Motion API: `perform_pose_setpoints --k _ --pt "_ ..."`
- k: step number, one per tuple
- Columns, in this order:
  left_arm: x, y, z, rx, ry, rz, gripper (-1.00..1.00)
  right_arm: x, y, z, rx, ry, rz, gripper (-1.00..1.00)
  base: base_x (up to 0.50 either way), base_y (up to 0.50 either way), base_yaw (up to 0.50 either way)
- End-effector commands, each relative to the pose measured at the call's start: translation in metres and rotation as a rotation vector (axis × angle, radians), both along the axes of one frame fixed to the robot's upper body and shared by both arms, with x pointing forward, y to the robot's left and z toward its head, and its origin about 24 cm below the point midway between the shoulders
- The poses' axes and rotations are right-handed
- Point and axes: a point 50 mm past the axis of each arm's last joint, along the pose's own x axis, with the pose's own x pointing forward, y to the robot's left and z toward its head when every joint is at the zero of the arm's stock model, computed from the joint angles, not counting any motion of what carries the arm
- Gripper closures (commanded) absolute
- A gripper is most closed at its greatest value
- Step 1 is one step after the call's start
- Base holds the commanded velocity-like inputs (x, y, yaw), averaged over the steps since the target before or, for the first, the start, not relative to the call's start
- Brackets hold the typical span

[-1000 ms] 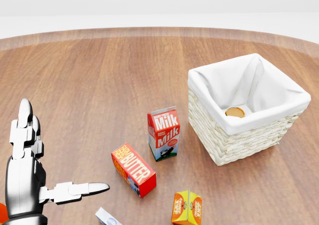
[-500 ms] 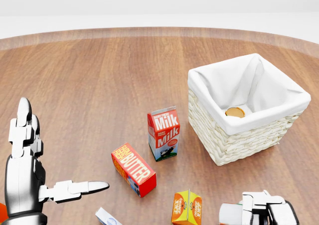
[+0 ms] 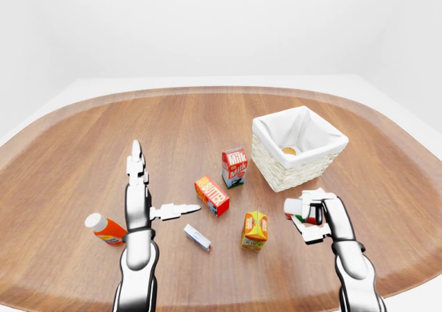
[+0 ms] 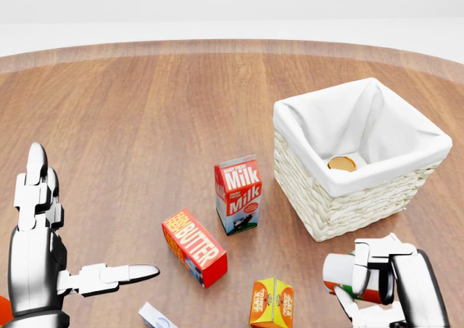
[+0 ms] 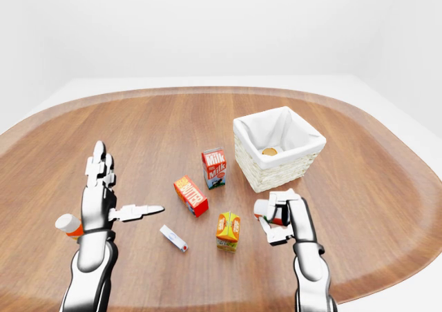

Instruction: Pick up the alphabet soup and the tomato sauce, and put them in the basket.

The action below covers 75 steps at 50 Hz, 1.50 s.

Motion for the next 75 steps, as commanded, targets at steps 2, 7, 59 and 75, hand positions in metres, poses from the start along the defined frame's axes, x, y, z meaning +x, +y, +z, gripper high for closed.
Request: perform_pose_setpoints --k 2,7,59,75 --pt "0.000 0.000 0.000 -0.001 0.001 0.003 -1.00 0.016 0.003 0.032 -0.035 -0.155 -0.006 1.00 0.00 0.00 0.00" --pt "0.000 0.000 -0.001 0.000 0.004 0.003 -1.00 0.020 0.006 0.040 -0.044 -0.195 -0.006 1.00 0.00 0.00 0.00" --pt "0.001 0.001 0.001 -0.006 -0.004 0.004 -1.00 0.058 0.030 0.149 -0.250 -0.681 -0.002 1.00 0.00 0.00 0.00" --pt "0.001 0.000 0.000 -0.002 -0.002 0.003 -1.00 0.087 0.029 0.153 -0.350 -0.667 -0.044 1.00 0.00 0.00 0.00"
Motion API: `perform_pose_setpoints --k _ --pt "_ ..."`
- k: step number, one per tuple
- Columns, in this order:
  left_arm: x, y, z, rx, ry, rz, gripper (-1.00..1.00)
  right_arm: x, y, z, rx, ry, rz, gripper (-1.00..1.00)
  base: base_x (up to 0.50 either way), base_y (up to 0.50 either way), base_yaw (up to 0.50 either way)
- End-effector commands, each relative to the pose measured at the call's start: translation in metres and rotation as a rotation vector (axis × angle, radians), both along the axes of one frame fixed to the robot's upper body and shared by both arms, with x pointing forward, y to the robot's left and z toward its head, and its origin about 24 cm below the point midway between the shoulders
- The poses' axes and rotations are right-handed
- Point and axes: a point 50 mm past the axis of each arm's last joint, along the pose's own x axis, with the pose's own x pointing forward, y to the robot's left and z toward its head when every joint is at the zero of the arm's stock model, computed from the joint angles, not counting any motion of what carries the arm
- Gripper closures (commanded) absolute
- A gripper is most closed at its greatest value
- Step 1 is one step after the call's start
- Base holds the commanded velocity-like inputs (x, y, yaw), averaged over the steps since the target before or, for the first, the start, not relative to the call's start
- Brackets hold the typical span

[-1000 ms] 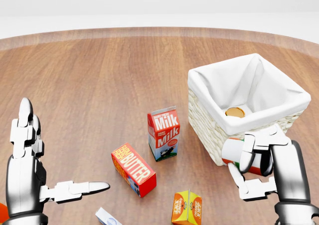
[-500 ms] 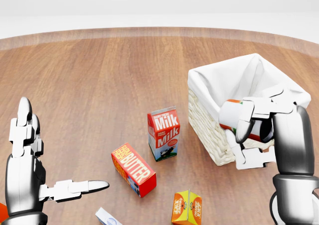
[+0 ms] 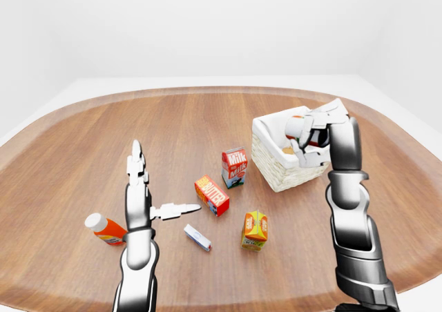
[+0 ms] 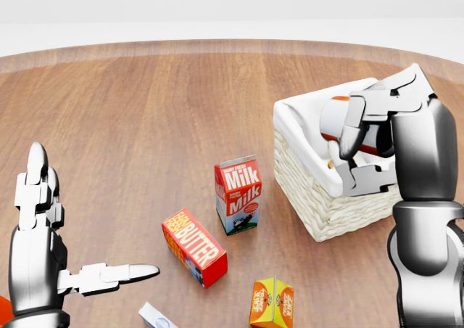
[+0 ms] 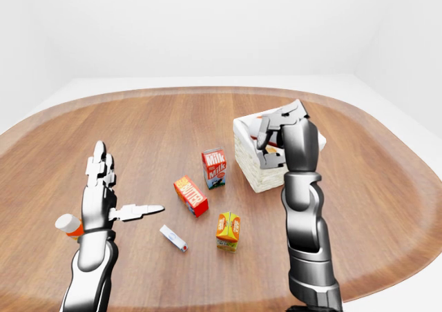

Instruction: Pick up the alphabet soup and the tomato sauce, and put them in the basket.

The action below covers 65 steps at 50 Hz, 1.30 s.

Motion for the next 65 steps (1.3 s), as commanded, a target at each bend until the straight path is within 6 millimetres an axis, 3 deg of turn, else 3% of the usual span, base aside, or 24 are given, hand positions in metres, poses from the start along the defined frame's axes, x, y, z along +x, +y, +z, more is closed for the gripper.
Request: perform_pose_setpoints --k 1,11,18,43,65 --pt "0.000 0.000 0.000 -0.001 -0.002 0.003 -1.00 0.016 0.000 0.010 -0.030 -0.030 -0.023 1.00 0.00 0.00 0.00" --pt "0.000 0.000 -0.001 0.000 0.002 0.003 -1.00 0.038 0.000 0.008 -0.099 -0.002 -0.080 1.00 0.00 0.00 0.00" --pt "0.000 0.001 -0.001 -0.002 0.002 0.005 -1.00 0.065 -0.005 -0.004 -0.158 0.056 -0.168 1.00 0.00 0.00 0.00" --pt "0.001 0.001 0.002 -0.005 -0.009 0.005 -1.00 0.116 -0.015 -0.010 -0.309 0.139 -0.349 1.00 0.00 0.00 0.00" --pt "0.000 0.001 0.001 -0.003 -0.005 0.002 -1.00 0.134 -0.009 -0.026 -0.480 0.264 -0.373 1.00 0.00 0.00 0.00"
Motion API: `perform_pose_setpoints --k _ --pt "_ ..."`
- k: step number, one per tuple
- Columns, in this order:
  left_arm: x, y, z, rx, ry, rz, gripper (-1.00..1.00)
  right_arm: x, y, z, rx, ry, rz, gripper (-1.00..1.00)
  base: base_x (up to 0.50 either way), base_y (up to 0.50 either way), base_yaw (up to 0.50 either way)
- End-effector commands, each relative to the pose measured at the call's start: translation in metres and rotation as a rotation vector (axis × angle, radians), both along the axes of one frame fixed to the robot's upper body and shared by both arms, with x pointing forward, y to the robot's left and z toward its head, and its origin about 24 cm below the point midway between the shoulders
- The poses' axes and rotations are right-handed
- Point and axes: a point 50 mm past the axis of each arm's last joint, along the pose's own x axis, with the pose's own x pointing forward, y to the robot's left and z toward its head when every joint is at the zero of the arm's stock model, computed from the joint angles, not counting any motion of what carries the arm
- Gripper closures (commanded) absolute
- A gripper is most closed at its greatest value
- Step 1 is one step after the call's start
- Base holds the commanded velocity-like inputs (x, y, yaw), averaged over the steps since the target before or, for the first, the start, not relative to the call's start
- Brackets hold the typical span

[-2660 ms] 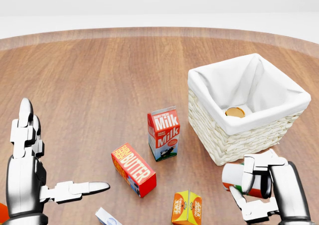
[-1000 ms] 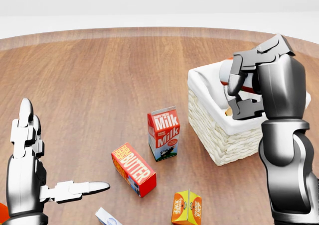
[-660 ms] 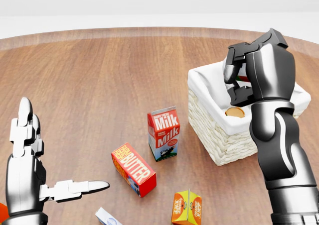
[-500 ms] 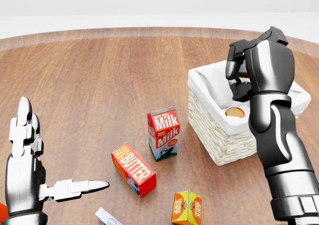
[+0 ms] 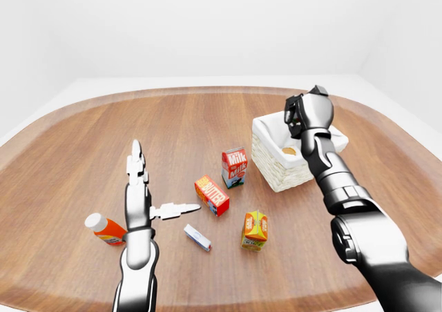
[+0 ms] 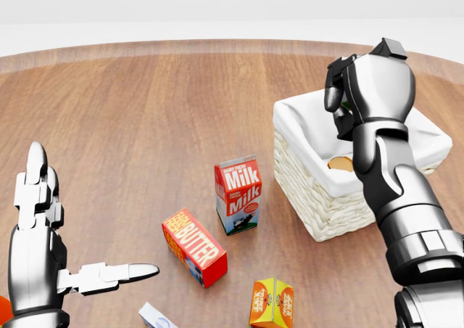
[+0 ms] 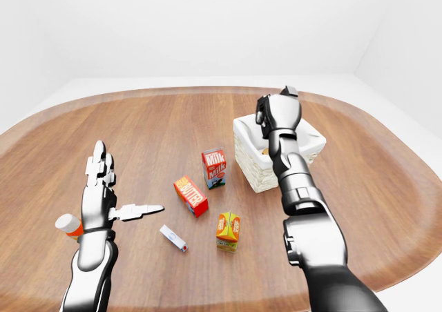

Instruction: Pick up the alphabet soup and the tomato sauce, and put them in the basket.

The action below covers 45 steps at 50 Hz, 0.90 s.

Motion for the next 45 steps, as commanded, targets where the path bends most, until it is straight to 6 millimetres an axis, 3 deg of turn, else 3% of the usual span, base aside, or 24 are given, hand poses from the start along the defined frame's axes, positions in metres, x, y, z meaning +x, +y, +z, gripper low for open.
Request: perform_pose_setpoints --k 1,11,24,45 --pt "0.000 0.000 0.001 -0.002 -0.004 0.002 -1.00 0.008 0.002 -0.005 -0.046 0.087 -0.012 1.00 0.00 0.00 0.00" --pt "0.000 0.000 0.000 -0.002 0.000 0.002 -1.00 0.009 0.003 -0.017 -0.104 0.160 -0.017 1.00 0.00 0.00 0.00" --pt "0.000 0.001 -0.001 -0.002 0.003 0.004 -1.00 0.012 0.005 -0.012 -0.126 0.157 -0.013 1.00 0.00 0.00 0.00" --pt "0.001 0.001 0.001 -0.006 -0.007 0.005 -1.00 0.009 -0.007 -0.021 -0.150 0.199 -0.044 1.00 0.00 0.00 0.00"
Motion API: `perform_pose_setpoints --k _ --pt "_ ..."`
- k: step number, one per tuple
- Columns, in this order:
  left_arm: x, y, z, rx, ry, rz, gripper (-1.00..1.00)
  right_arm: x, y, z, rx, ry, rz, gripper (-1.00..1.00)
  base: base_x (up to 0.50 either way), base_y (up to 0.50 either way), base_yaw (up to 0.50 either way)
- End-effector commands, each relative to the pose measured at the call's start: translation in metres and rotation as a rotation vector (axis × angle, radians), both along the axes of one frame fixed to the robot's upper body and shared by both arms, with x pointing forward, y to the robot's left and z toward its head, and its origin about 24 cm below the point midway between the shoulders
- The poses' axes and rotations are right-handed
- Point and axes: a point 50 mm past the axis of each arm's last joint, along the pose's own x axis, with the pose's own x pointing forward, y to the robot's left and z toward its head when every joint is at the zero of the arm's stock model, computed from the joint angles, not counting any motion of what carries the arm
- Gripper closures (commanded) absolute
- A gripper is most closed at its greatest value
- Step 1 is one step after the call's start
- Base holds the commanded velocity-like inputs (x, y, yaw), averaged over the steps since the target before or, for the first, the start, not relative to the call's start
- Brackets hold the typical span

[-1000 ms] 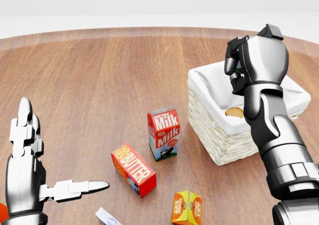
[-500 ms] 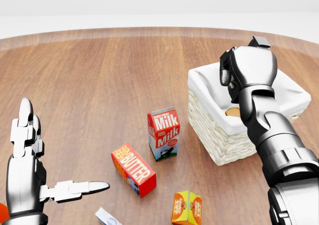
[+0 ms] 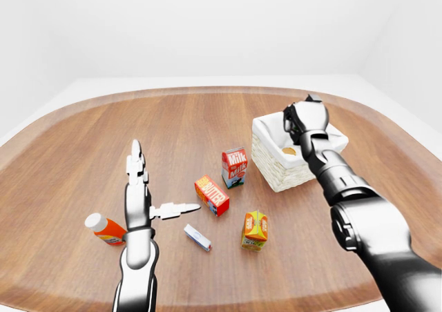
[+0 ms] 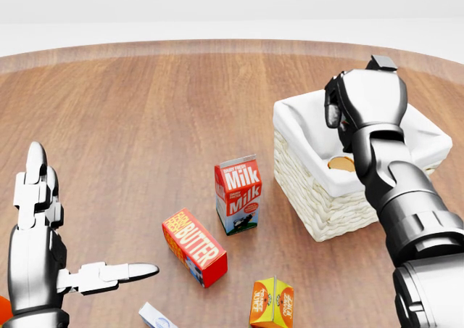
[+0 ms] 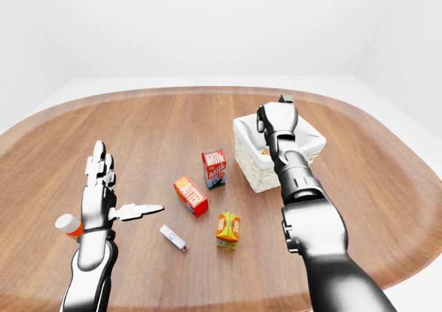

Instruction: Pick up the alphabet soup and the tomato sauce, and put them in the basket.

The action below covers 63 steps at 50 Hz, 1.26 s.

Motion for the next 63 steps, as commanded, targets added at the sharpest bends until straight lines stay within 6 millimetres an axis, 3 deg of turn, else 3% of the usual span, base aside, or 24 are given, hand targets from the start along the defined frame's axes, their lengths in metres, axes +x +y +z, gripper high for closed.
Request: perform_pose_setpoints --k 1,18,19,20,22,23,46,63 --pt "0.000 0.001 0.001 -0.003 -0.007 0.004 -1.00 -0.001 -0.004 -0.003 0.013 0.011 -0.013 1.00 0.00 0.00 0.00" --pt "0.000 0.001 -0.001 -0.002 0.002 0.004 -1.00 -0.003 -0.008 -0.008 0.018 0.025 -0.025 0.94 0.00 0.00 0.00" --pt "0.000 0.001 0.000 -0.002 0.001 0.004 -1.00 -0.003 -0.008 -0.008 0.017 0.024 -0.024 0.76 0.00 0.00 0.00" --pt "0.000 0.001 0.000 -0.001 0.000 0.003 -1.00 -0.003 -0.008 -0.007 0.019 0.022 -0.025 0.16 0.00 0.00 0.00" --pt "0.000 0.000 0.000 -0.001 -0.001 0.003 -1.00 -0.003 -0.008 -0.008 0.018 0.024 -0.025 -0.84 0.00 0.00 0.00" --pt "0.000 0.000 0.000 -0.001 -0.001 0.003 -1.00 -0.003 -0.008 -0.008 0.019 0.023 -0.025 -1.00 0.00 0.00 0.00" --pt "0.000 0.000 0.001 0.000 -0.004 0.002 -1.00 -0.002 -0.008 -0.007 0.020 0.022 -0.025 -1.00 0.00 0.00 0.00" --pt "0.000 0.000 0.001 -0.001 -0.004 0.001 -1.00 0.003 -0.011 0.025 0.035 -0.071 -0.029 -1.00 0.00 0.00 0.00"
